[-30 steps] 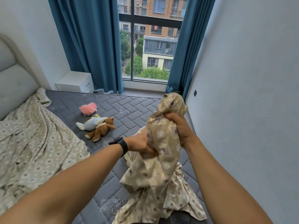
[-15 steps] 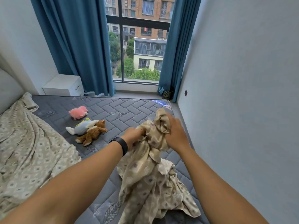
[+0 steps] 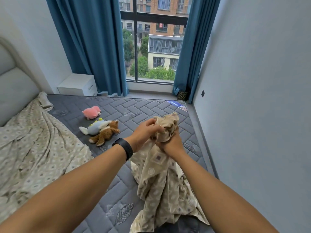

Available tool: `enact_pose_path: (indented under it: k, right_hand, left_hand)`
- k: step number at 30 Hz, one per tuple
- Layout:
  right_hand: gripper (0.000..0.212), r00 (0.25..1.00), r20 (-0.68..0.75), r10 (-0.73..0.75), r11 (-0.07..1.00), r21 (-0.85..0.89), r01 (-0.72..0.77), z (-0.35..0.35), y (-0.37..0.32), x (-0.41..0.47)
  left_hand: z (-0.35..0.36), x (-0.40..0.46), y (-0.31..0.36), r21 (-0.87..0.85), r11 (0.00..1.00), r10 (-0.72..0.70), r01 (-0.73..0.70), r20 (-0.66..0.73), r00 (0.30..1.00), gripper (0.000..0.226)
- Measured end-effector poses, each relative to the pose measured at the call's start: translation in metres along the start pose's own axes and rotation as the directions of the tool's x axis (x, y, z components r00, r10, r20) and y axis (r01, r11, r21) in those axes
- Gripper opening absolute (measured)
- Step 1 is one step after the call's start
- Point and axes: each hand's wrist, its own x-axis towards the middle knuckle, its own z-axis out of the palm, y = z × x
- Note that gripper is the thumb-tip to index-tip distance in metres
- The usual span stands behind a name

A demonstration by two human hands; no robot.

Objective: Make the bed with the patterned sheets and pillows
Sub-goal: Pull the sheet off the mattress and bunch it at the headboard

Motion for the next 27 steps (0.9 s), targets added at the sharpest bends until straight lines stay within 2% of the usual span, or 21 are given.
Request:
enact_pose_path:
  k: [1,3,4,5,8,10,12,13,15,17,18,19,20,21,22,23,24,25,26,27]
  right_hand:
    - [0.083,1.0,-0.013,0.022,0.999,-0.033,-0.023,-0.003,0.0,0.004]
    - [0.084,0.996,-0.063,0.07,0.997,-0.03,-0.072,-0.015,0.002,0.013]
    - [0.081,0.991,-0.076,0.109,0.993,0.046,-0.105,-0.022,0.005,0.017]
    - [0.077,0.987,-0.063,0.15,0.977,0.161,-0.138,-0.03,0.006,0.021]
    - [0.063,0.977,0.003,0.211,0.865,0.465,-0.188,-0.044,-0.008,0.027]
    - [0.046,0.983,0.037,0.178,0.789,0.592,-0.165,-0.048,-0.03,0.032]
    - [0.044,0.981,0.088,0.174,0.692,0.698,-0.185,-0.052,-0.055,0.039]
    - [0.048,0.977,0.138,0.164,0.637,0.741,-0.212,-0.052,-0.064,0.041]
    - [0.048,0.968,0.224,0.114,0.553,0.795,-0.25,-0.056,-0.081,0.044]
    - [0.039,0.968,0.224,0.113,0.525,0.814,-0.249,-0.065,-0.088,0.051]
    - [0.038,0.976,0.176,0.127,0.556,0.803,-0.217,-0.071,-0.09,0.055]
    - [0.044,0.989,0.067,0.133,0.662,0.737,-0.139,-0.08,-0.09,0.061]
    - [0.053,0.991,-0.092,0.095,0.825,0.564,-0.027,-0.089,-0.087,0.067]
    - [0.058,0.972,-0.234,-0.008,0.957,0.28,0.075,-0.099,-0.083,0.071]
    - [0.059,0.941,-0.303,-0.153,0.988,-0.035,0.149,-0.107,-0.075,0.072]
    - [0.064,0.919,-0.293,-0.263,0.931,-0.326,0.163,-0.111,-0.068,0.068]
    - [0.074,0.922,-0.235,-0.308,0.839,-0.525,0.147,-0.112,-0.057,0.065]
    - [0.084,0.944,-0.174,-0.28,0.767,-0.632,0.111,-0.109,-0.048,0.059]
    - [0.089,0.968,-0.132,-0.214,0.748,-0.659,0.075,-0.103,-0.038,0.056]
    - [0.09,0.987,-0.111,-0.116,0.779,-0.627,0.022,-0.096,-0.03,0.053]
  left_hand:
    - [-0.006,-0.002,0.0,0.147,0.984,0.105,-0.098,-0.037,0.994,0.04]
    - [-0.023,-0.004,0.003,0.439,0.872,0.262,-0.214,-0.05,0.964,0.037]
    - [-0.035,-0.003,0.003,0.511,0.835,0.257,-0.203,-0.036,0.966,0.042]
    - [-0.047,0.0,0.0,0.549,0.822,0.193,-0.153,-0.014,0.981,0.051]
    - [-0.059,0.007,-0.025,0.639,0.768,-0.073,-0.043,0.154,0.985,0.096]
    - [-0.042,0.013,-0.044,0.66,0.744,-0.074,-0.105,0.237,0.969,0.124]
    - [-0.02,0.021,-0.059,0.703,0.692,0.013,-0.165,0.216,0.976,0.137]
    - [-0.008,0.022,-0.061,0.699,0.697,0.063,-0.159,0.161,0.985,0.138]
    - [0.01,0.027,-0.055,0.582,0.797,0.175,-0.16,0.031,0.984,0.123]
    - [0.017,0.031,-0.042,0.507,0.834,0.282,-0.217,-0.054,0.958,0.086]
    - [0.014,0.034,-0.037,0.543,0.806,0.315,-0.234,-0.059,0.947,0.064]
    - [0.009,0.037,-0.033,0.59,0.772,0.32,-0.234,-0.044,0.946,0.048]
    - [0.003,0.038,-0.03,0.62,0.761,0.278,-0.19,-0.047,0.96,0.038]
    - [-0.004,0.04,-0.028,0.619,0.776,0.215,-0.118,-0.084,0.973,0.035]
    - [-0.009,0.042,-0.026,0.608,0.794,0.149,-0.028,-0.149,0.978,0.034]
    - [-0.013,0.044,-0.021,0.59,0.807,0.106,0.041,-0.212,0.971,0.036]
    - [-0.015,0.046,-0.014,0.575,0.814,0.092,0.079,-0.262,0.961,0.036]
    - [-0.014,0.048,-0.006,0.549,0.831,0.092,0.09,-0.294,0.951,0.035]
    - [-0.011,0.049,0.004,0.506,0.857,0.089,0.095,-0.326,0.941,0.032]
    - [-0.009,0.049,0.012,0.45,0.888,0.087,0.091,-0.359,0.929,0.028]
